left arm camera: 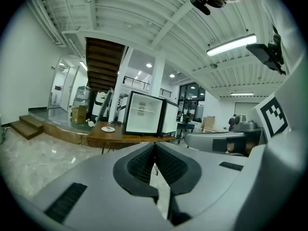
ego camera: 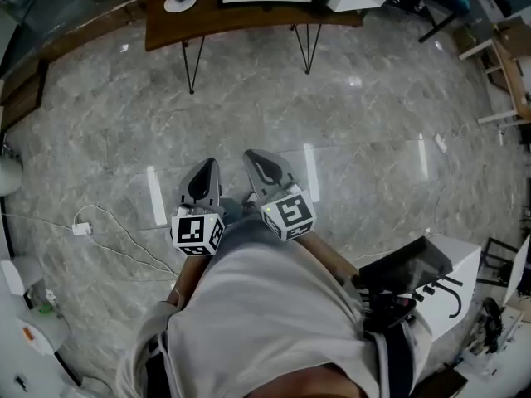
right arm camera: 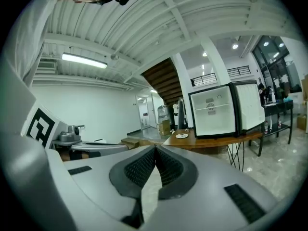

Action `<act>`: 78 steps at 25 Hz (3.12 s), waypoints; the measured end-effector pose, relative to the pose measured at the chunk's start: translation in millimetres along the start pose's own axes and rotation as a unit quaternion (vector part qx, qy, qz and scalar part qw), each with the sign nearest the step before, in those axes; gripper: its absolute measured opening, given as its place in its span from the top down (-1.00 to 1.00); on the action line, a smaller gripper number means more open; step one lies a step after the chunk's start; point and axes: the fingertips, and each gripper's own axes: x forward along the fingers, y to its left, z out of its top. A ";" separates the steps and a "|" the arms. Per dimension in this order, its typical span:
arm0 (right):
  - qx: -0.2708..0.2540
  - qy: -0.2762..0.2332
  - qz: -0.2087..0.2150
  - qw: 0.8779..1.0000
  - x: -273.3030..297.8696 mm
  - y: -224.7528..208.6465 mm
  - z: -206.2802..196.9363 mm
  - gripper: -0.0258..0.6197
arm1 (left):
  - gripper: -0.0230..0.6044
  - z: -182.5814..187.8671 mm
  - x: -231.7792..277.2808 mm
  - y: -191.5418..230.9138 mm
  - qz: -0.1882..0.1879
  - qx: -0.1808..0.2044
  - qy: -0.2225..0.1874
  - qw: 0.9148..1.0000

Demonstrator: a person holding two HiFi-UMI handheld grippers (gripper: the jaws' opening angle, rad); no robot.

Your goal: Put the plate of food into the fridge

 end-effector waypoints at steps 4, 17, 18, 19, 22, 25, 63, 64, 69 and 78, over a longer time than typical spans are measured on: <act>0.011 -0.002 0.011 1.000 4.9 2.3 1.6 0.86 | 0.87 -1.7 3.2 2.4 0.000 -0.003 0.006 1.000; 0.025 0.041 0.076 0.996 81.7 47.3 5.4 0.86 | 0.87 15.4 0.1 89.0 0.039 -0.025 0.009 0.999; 0.026 0.046 0.080 0.995 90.1 54.3 6.3 0.86 | 0.87 19.4 -1.2 99.6 0.040 -0.026 0.007 0.999; 0.025 0.049 0.082 0.995 98.3 61.2 8.0 0.86 | 0.87 23.9 -2.3 109.8 0.041 -0.028 0.003 0.999; 0.019 0.052 0.085 0.995 123.9 77.0 15.7 0.86 | 0.87 38.8 -1.6 137.2 0.039 -0.028 -0.009 0.999; 0.020 0.057 0.088 0.994 148.2 90.9 20.5 0.86 | 0.87 48.5 -4.2 163.7 0.037 -0.028 -0.018 0.999; -0.008 0.059 0.095 0.994 467.8 -12.3 104.2 0.86 | 0.87 140.2 244.5 334.4 -0.047 -0.061 -0.013 0.997; -0.008 0.059 0.094 0.994 480.8 -26.6 110.1 0.86 | 0.87 145.5 263.2 338.9 -0.048 -0.063 -0.013 0.997; 0.004 0.056 0.083 0.995 534.3 -83.2 133.1 0.86 | 0.87 169.0 341.3 361.1 -0.050 -0.050 0.004 0.997; 0.024 0.101 0.038 0.994 602.8 -156.1 120.3 0.86 | 0.87 154.6 437.9 389.5 -0.057 -0.062 0.084 0.993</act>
